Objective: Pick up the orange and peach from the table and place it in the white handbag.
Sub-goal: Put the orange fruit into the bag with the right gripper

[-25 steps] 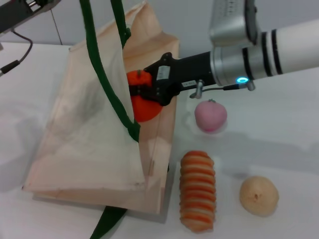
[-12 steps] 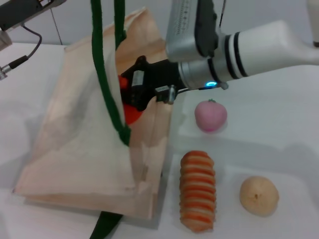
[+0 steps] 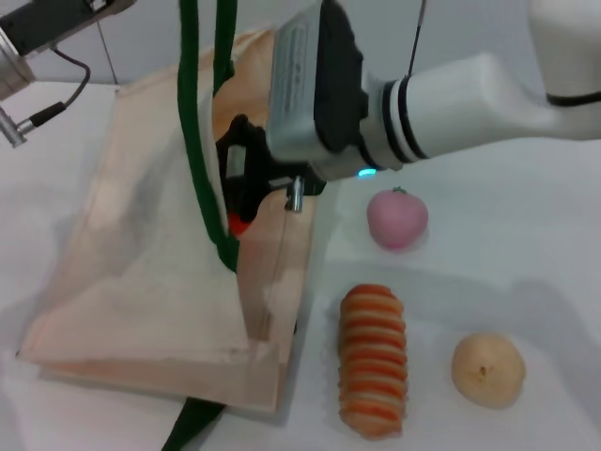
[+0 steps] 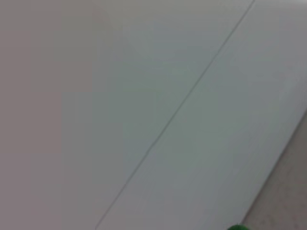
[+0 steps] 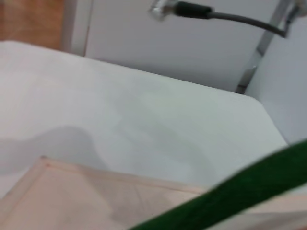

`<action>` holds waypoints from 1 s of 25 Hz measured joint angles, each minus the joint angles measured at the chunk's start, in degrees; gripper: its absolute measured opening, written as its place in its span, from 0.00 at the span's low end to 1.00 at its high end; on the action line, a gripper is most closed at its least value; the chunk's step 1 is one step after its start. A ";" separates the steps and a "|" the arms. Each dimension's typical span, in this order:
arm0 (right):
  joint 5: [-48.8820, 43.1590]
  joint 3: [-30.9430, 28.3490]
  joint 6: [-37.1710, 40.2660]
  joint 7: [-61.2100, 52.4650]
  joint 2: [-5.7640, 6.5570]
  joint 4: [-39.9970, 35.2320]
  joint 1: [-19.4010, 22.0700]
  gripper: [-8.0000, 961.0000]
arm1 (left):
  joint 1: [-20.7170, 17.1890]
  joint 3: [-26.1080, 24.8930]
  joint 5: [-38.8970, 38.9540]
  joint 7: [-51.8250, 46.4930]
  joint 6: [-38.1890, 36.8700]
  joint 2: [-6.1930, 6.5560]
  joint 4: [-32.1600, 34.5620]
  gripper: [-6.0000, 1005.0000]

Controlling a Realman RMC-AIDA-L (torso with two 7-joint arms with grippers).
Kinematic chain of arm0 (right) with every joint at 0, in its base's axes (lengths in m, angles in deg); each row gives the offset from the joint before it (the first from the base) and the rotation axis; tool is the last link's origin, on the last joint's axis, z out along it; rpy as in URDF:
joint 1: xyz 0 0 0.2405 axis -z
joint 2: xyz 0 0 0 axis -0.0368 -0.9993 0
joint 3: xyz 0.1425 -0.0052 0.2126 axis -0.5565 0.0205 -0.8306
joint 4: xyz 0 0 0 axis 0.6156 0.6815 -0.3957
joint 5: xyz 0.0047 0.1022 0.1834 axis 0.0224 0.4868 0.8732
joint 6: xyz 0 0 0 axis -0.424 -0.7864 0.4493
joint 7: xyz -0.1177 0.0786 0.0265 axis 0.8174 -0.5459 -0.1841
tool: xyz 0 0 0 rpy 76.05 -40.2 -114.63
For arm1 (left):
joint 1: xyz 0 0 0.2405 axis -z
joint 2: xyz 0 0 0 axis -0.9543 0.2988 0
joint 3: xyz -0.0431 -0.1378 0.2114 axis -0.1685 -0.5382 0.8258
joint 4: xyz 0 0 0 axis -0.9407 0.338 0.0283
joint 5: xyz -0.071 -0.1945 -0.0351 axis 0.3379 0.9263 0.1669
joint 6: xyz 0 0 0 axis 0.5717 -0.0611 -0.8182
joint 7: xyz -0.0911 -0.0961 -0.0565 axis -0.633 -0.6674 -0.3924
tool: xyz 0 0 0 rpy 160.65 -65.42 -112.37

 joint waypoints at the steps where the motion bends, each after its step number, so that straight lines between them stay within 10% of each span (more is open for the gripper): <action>1: -0.11 -0.22 -0.04 1.63 -0.01 0.68 -0.01 0.08 | 0.01 0.01 -0.16 0.09 -0.58 0.03 -0.13 0.13; 25: -0.27 -12.91 -7.52 30.62 -0.17 10.43 4.30 0.15 | 0.55 0.00 -1.96 0.23 -3.73 0.15 -0.99 0.12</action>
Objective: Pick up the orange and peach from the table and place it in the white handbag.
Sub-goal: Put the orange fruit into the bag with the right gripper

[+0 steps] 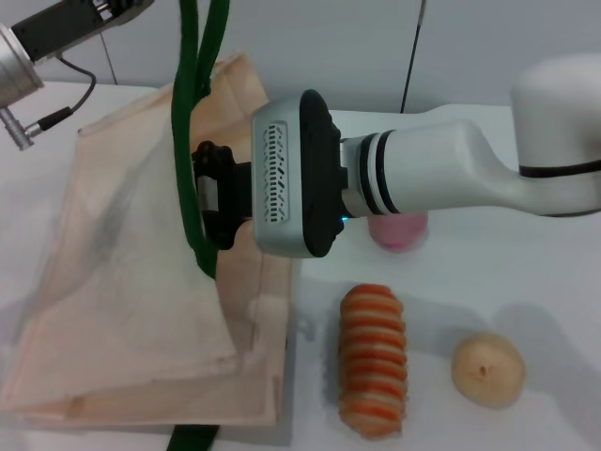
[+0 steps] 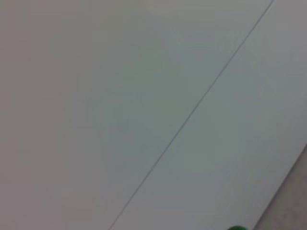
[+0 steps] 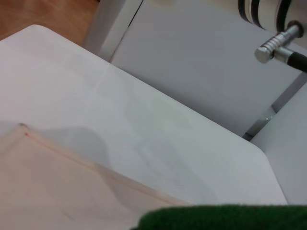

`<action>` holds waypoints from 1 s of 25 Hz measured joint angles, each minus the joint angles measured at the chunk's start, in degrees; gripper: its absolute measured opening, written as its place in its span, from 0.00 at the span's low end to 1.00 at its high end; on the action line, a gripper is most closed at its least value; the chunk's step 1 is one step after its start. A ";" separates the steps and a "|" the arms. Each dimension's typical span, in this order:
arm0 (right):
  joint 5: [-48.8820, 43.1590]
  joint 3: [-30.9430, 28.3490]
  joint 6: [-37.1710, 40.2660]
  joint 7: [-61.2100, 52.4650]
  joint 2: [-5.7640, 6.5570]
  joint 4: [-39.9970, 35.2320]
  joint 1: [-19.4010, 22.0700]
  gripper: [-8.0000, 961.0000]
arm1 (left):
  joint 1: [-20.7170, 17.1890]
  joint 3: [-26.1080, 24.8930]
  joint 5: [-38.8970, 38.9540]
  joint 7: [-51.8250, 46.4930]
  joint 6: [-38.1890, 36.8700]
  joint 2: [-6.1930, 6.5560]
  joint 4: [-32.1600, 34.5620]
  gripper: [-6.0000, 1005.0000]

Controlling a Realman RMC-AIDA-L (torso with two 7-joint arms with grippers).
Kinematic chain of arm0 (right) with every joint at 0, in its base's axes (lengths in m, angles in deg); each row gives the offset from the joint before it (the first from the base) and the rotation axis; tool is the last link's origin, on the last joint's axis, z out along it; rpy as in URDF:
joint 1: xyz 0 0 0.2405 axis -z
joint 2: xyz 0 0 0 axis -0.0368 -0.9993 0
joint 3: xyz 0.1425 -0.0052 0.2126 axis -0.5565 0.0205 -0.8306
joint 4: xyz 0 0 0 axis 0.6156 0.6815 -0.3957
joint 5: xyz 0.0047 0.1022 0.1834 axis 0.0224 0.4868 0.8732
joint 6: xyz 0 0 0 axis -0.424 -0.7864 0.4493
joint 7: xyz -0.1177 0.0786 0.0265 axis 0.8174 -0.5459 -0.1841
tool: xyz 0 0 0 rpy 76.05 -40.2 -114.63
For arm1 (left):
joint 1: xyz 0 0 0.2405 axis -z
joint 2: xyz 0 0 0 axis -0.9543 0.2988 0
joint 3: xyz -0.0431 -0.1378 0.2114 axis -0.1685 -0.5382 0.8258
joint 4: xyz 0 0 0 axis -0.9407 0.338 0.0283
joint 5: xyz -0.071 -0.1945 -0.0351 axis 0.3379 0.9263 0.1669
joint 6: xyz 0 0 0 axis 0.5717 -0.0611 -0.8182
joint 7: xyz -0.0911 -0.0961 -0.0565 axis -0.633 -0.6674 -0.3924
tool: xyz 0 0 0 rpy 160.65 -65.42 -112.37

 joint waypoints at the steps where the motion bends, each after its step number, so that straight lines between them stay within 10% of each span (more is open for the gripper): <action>1: 0.00 -0.37 -0.06 0.39 0.07 0.16 0.27 0.20 | -0.13 -0.07 0.00 0.00 -0.15 0.01 0.00 0.12; 25: 0.31 -3.14 10.06 -1.53 1.44 -8.34 8.82 0.90 | -3.15 -0.42 0.00 0.00 -2.38 1.51 -0.72 0.13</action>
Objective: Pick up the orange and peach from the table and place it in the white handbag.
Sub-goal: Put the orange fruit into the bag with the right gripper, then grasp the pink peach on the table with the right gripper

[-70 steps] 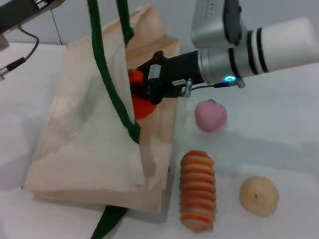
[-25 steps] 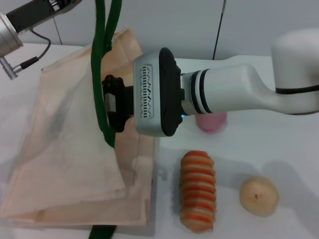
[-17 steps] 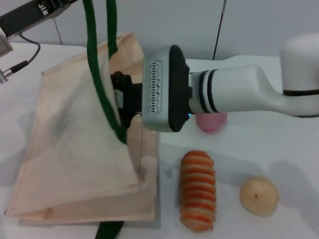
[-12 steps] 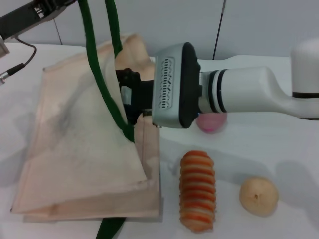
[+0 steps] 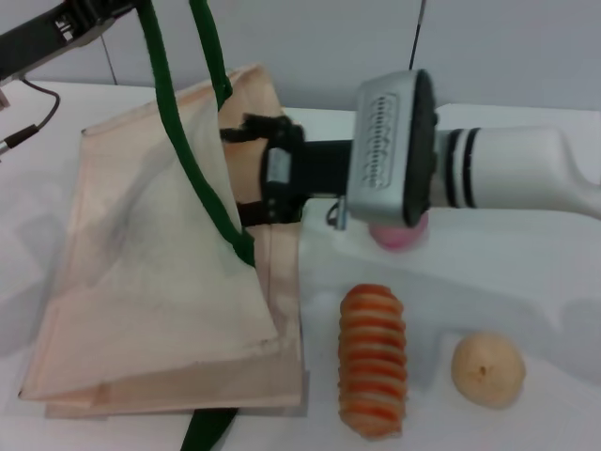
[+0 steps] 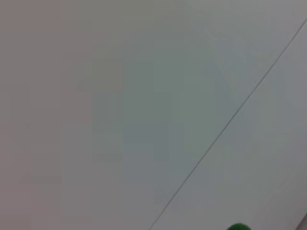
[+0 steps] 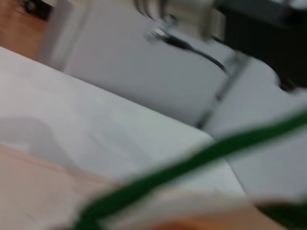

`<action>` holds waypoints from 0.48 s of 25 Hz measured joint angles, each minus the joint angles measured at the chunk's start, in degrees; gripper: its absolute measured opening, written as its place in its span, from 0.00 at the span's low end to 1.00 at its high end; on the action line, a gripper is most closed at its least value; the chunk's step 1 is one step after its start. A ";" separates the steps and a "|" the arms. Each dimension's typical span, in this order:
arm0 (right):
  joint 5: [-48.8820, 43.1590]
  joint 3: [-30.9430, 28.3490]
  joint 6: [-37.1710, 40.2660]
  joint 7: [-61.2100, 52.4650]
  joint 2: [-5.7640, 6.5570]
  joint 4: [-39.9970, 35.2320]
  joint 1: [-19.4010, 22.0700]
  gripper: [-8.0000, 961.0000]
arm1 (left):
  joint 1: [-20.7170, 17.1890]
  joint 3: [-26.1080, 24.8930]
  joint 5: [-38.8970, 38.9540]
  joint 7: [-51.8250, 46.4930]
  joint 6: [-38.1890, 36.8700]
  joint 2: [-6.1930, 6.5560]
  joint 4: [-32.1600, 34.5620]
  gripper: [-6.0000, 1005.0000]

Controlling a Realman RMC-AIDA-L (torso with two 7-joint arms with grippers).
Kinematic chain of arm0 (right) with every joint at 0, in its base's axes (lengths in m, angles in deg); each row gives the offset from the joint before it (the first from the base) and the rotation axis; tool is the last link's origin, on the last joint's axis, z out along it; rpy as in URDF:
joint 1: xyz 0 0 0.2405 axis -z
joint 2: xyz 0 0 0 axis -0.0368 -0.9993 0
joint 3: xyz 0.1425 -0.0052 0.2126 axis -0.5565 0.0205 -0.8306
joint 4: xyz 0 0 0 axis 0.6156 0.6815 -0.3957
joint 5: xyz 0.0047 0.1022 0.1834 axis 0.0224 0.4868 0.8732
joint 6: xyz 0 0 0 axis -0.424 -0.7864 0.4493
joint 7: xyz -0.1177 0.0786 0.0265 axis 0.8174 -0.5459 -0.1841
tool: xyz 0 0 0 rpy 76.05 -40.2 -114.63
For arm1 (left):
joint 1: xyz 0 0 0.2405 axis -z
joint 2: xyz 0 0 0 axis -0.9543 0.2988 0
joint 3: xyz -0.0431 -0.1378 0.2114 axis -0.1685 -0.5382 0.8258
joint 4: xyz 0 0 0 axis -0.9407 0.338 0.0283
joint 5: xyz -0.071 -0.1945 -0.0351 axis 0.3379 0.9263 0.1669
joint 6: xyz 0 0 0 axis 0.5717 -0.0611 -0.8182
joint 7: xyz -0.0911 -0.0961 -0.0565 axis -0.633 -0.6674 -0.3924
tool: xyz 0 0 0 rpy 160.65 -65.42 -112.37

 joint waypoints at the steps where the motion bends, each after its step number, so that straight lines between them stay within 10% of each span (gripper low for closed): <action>1: -0.03 0.01 0.03 -1.07 0.01 -1.13 0.49 0.90 | -0.03 -0.03 0.00 0.00 -0.03 0.01 0.01 0.13; 12: -0.05 0.10 13.15 -11.74 0.08 -16.08 8.48 0.89 | -0.62 -0.10 0.00 0.05 -1.22 0.00 0.02 0.13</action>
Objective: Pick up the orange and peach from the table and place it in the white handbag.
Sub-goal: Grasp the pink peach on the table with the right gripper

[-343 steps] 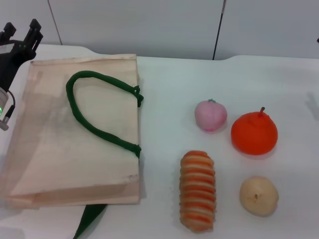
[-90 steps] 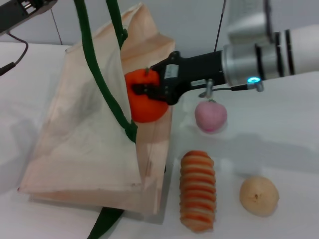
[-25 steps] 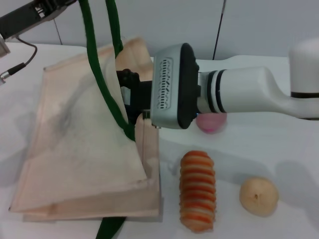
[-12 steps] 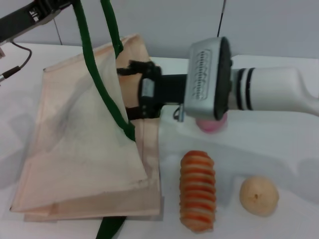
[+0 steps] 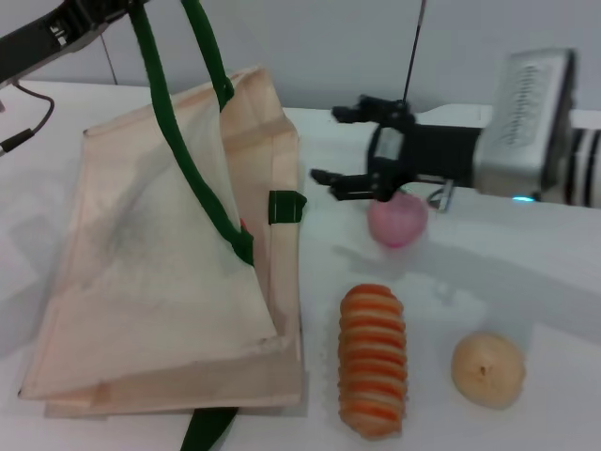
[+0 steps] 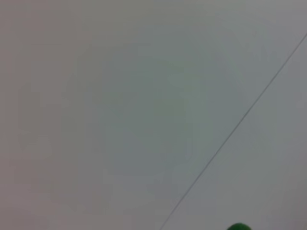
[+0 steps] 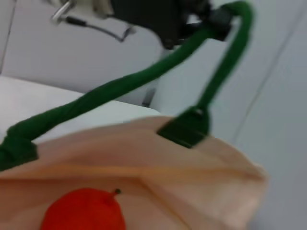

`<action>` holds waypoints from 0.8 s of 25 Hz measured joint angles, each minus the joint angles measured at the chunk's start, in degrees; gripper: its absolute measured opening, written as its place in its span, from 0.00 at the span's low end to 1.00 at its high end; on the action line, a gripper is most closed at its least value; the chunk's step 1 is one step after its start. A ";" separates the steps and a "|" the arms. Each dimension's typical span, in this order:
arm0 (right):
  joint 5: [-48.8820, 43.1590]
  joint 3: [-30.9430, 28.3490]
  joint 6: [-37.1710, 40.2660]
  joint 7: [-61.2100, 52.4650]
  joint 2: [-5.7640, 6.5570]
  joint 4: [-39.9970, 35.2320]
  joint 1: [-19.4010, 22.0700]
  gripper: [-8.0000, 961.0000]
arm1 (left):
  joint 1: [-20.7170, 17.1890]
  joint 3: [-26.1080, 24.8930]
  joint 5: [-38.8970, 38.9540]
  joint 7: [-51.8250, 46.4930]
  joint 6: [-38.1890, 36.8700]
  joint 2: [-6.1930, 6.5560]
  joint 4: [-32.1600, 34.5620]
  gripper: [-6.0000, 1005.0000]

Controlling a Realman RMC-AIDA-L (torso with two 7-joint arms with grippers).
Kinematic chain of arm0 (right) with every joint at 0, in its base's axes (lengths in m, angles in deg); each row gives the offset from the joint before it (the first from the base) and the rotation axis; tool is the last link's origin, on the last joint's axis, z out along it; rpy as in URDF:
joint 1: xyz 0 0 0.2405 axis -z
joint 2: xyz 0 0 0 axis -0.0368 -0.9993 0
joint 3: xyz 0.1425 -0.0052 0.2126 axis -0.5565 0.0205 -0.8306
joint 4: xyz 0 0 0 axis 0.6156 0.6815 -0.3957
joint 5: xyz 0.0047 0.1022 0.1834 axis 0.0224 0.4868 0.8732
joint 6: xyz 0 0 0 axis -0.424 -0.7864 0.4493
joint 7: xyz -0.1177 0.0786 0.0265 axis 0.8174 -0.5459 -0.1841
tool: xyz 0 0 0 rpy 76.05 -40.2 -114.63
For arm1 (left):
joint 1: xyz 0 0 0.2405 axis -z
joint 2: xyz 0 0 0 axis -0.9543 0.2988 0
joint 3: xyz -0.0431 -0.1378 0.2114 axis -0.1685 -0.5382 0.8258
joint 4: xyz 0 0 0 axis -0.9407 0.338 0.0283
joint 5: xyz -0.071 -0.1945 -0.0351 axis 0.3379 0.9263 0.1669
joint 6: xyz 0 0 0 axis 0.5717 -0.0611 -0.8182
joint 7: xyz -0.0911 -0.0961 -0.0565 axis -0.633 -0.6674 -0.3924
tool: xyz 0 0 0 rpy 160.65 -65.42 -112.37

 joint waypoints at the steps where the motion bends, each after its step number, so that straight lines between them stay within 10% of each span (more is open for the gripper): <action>1: -0.08 0.20 1.80 -2.34 0.01 -2.07 0.82 0.89 | -0.02 0.08 0.00 0.03 -0.33 0.00 0.00 0.13; 20: -7.87 11.24 -4.73 -24.57 -0.18 -7.25 0.88 0.89 | 0.40 0.54 0.00 0.13 -1.08 0.00 -0.53 0.12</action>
